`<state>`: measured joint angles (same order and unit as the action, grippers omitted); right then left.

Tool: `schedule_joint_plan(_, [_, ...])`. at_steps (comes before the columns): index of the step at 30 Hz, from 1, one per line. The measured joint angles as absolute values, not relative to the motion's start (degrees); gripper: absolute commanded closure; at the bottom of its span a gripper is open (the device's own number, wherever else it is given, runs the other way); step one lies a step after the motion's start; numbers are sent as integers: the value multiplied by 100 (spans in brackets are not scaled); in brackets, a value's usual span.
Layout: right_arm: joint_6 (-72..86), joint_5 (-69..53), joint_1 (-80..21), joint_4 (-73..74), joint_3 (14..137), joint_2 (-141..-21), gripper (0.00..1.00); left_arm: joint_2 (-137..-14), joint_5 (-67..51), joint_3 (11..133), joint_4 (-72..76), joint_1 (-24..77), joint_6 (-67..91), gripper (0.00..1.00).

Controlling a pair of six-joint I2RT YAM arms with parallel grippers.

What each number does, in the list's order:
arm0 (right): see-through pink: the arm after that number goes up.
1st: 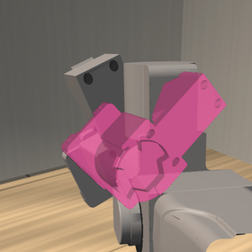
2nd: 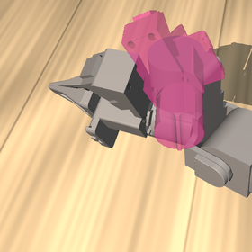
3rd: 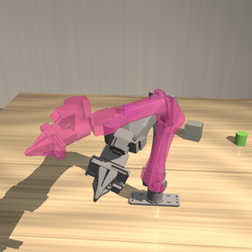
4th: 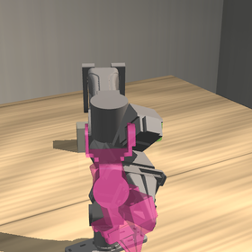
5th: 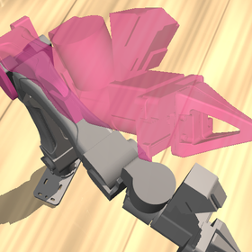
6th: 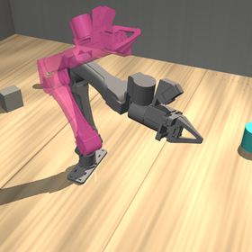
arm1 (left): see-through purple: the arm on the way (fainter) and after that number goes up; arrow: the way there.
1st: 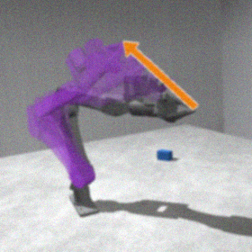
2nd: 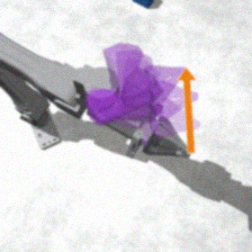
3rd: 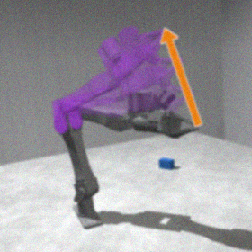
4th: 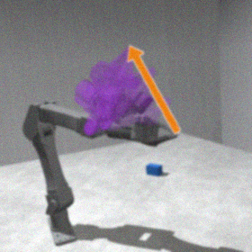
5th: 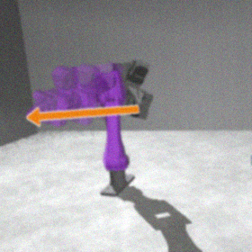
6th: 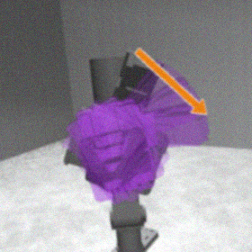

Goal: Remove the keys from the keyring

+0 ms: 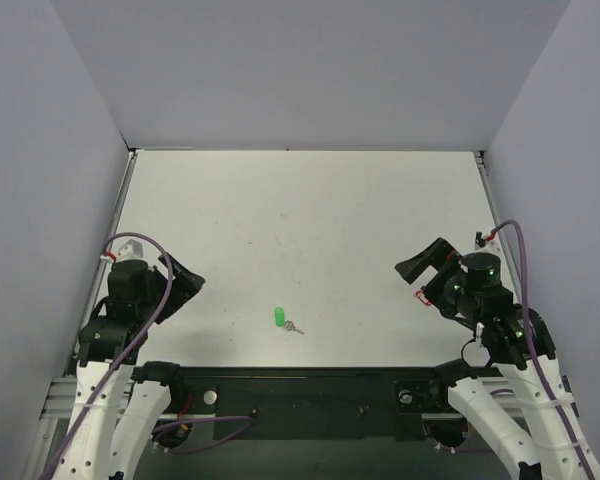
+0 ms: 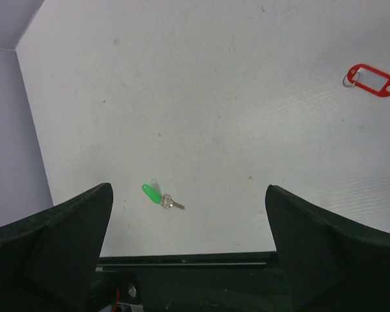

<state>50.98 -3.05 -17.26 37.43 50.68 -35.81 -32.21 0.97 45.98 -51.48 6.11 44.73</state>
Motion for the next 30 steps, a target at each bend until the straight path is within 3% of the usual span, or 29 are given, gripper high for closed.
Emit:
schedule_joint_plan(7, [5256, -405, -2287, 3951, 4766, -3395, 5, -3258, -464, 3909, -5068, 611, 4630, 4])
schedule_joint_plan(15, [5417, -104, -3820, 3671, 4676, -3691, 6, -3824, -1039, 3551, -4200, 880, 4512, 5])
schedule_joint_plan(30, [5537, 486, -5365, 3103, 4681, -4287, 7, -4923, -613, 2539, -1415, 3446, 4051, 10])
